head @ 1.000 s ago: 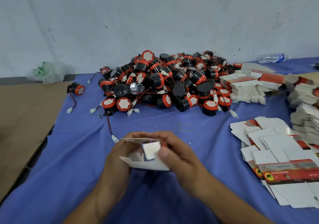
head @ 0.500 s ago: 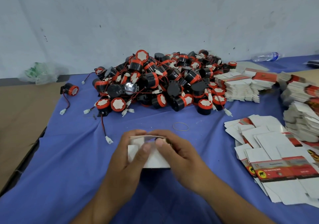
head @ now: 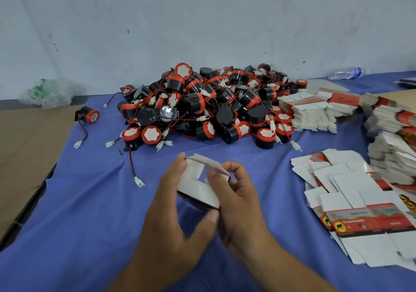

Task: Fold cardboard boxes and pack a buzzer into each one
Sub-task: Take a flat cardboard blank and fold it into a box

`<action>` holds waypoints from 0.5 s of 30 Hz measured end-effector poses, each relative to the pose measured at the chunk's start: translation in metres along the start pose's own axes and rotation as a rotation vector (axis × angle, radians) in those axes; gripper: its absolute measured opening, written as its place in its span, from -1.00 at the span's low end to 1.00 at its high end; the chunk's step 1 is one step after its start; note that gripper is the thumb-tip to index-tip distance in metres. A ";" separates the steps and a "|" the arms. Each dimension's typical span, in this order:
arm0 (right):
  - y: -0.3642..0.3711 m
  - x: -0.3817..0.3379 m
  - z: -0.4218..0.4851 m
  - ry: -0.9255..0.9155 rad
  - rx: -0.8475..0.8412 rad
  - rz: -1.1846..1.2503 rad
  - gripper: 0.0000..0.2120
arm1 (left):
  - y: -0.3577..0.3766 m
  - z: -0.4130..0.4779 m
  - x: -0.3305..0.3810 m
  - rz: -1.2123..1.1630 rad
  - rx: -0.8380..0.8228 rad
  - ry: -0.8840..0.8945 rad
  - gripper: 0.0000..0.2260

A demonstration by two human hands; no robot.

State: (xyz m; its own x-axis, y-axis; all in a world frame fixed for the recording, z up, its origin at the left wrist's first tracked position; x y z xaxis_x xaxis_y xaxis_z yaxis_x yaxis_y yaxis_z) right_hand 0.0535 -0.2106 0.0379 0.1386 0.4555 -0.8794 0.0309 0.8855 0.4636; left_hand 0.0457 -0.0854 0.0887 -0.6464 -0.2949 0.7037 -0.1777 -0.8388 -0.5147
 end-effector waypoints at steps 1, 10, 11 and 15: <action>0.000 0.001 0.001 0.026 -0.023 0.041 -0.80 | 0.004 0.000 0.006 0.075 -0.012 0.037 -0.31; 0.007 -0.016 0.005 0.133 -0.271 -0.451 -0.26 | -0.015 0.004 0.018 0.304 0.041 0.134 -0.44; 0.006 -0.021 0.006 0.148 -0.295 -0.505 -0.34 | -0.013 0.005 0.019 0.322 0.010 0.143 -0.45; 0.007 -0.028 0.004 0.222 -0.421 -0.489 -0.71 | -0.002 0.007 0.022 0.372 -0.118 0.188 -0.37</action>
State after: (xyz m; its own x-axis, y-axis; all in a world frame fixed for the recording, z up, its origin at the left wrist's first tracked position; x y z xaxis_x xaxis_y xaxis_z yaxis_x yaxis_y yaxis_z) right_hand 0.0534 -0.2173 0.0658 -0.0014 -0.0378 -0.9993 -0.3562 0.9338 -0.0348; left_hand 0.0369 -0.0936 0.1087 -0.8047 -0.4690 0.3639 0.0161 -0.6300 -0.7764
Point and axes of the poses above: each hand's wrist, its own z-axis towards the middle knuckle, its own y-axis out of the palm, x = y × z, the point moved 10 cm from there along z, towards the middle knuckle, and after that the axes turned 12 degrees about -x, right-handed, at the moved point
